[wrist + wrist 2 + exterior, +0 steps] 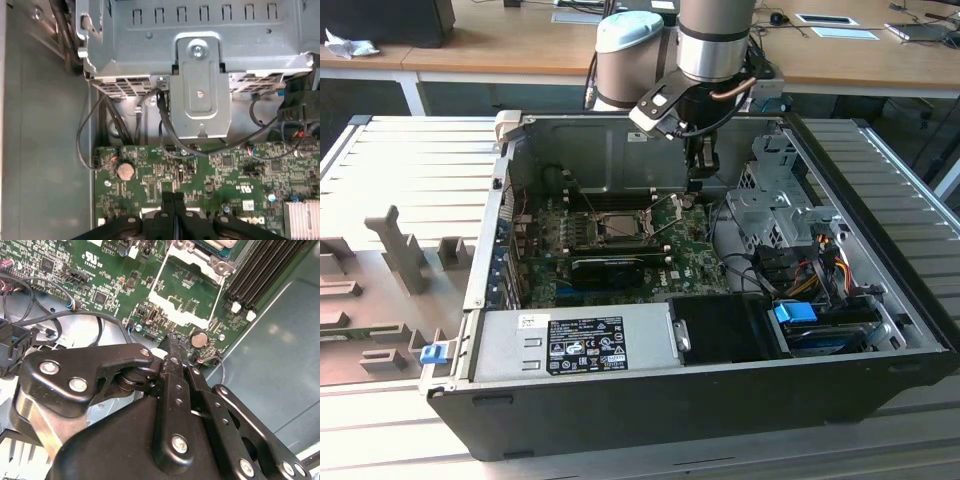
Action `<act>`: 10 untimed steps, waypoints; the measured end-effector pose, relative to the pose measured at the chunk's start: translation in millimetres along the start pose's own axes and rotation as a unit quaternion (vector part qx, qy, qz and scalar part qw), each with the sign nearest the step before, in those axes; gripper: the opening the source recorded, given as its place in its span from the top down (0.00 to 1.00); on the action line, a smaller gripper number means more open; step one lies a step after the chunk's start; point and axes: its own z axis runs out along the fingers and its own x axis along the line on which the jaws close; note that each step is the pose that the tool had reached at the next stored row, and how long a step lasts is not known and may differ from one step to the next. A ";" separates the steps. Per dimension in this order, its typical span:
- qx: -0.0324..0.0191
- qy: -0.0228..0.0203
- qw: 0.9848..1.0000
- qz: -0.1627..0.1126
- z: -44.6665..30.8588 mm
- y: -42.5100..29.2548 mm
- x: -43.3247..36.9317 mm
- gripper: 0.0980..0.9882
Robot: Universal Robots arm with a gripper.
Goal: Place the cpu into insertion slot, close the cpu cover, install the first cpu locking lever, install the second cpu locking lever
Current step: 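Close the cpu cover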
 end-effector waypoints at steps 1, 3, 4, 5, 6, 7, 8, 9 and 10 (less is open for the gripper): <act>0.000 0.000 1.000 0.000 0.1 1.7 0.0 0.99; 0.000 0.000 1.000 0.000 0.3 3.7 0.2 0.99; 0.000 0.000 1.000 0.000 0.5 6.2 0.2 0.99; 0.000 0.000 1.000 0.000 0.6 7.0 0.3 0.99; 0.000 0.000 1.000 0.000 0.7 7.5 0.3 0.99; 0.000 0.000 1.000 0.000 1.1 7.7 0.3 0.99; 0.000 0.000 1.000 0.000 2.0 7.6 0.3 0.99; 0.001 0.000 1.000 0.000 3.4 7.7 0.3 0.99; 0.002 0.000 1.000 0.000 4.6 7.8 0.2 0.99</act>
